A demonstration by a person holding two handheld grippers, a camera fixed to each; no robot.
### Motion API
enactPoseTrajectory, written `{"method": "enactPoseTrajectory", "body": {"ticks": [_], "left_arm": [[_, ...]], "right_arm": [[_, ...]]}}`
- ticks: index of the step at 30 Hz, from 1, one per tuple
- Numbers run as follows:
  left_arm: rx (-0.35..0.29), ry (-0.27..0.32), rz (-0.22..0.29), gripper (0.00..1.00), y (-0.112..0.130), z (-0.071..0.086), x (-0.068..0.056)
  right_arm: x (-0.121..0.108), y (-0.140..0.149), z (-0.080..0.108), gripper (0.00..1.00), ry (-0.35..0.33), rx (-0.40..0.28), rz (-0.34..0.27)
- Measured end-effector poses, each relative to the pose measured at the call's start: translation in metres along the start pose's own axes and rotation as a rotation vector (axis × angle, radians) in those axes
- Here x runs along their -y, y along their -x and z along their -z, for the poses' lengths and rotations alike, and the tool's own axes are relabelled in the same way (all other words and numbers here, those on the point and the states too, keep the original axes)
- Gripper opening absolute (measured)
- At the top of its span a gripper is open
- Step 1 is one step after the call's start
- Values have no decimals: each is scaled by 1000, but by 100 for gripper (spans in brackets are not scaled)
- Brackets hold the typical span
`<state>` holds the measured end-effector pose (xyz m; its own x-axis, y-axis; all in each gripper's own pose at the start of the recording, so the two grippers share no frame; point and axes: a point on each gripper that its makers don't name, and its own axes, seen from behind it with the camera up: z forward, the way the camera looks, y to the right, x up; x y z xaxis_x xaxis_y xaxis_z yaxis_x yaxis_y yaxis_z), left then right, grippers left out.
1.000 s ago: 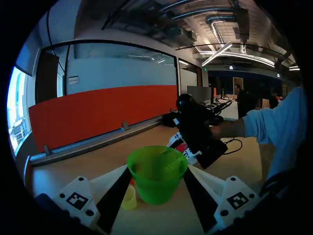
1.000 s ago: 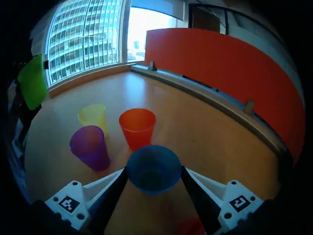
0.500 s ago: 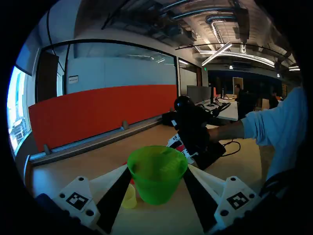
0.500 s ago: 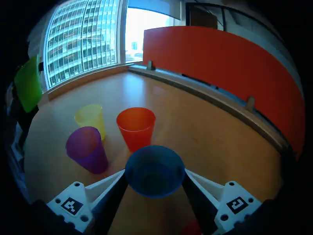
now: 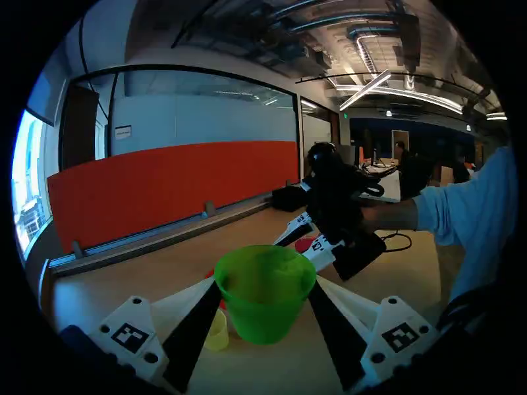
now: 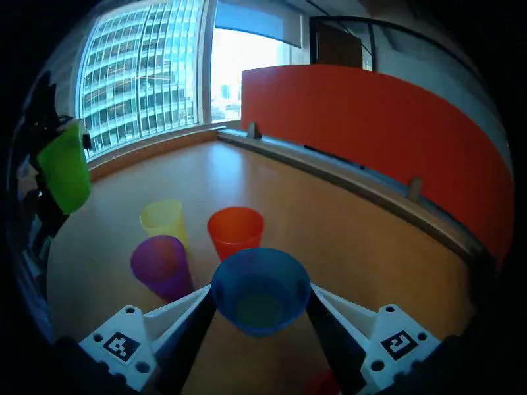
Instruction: Pour water
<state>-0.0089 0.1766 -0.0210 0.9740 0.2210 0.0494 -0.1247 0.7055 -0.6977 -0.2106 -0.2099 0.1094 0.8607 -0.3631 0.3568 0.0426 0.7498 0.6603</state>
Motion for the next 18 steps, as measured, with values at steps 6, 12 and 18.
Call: {"method": "enactPoseTrajectory", "body": {"ticks": [6, 12, 18], "left_arm": [[-7, 8, 11, 87, 0, -4, -3], [-11, 12, 15, 87, 0, -8, -4], [-21, 18, 17, 87, -2, -11, -8]], "right_arm": [[7, -27, 24, 91, -9, -77, -3], [14, -52, 45, 91, -6, -152, 11], [21, -74, 63, 91, 6, -230, 30]]}}
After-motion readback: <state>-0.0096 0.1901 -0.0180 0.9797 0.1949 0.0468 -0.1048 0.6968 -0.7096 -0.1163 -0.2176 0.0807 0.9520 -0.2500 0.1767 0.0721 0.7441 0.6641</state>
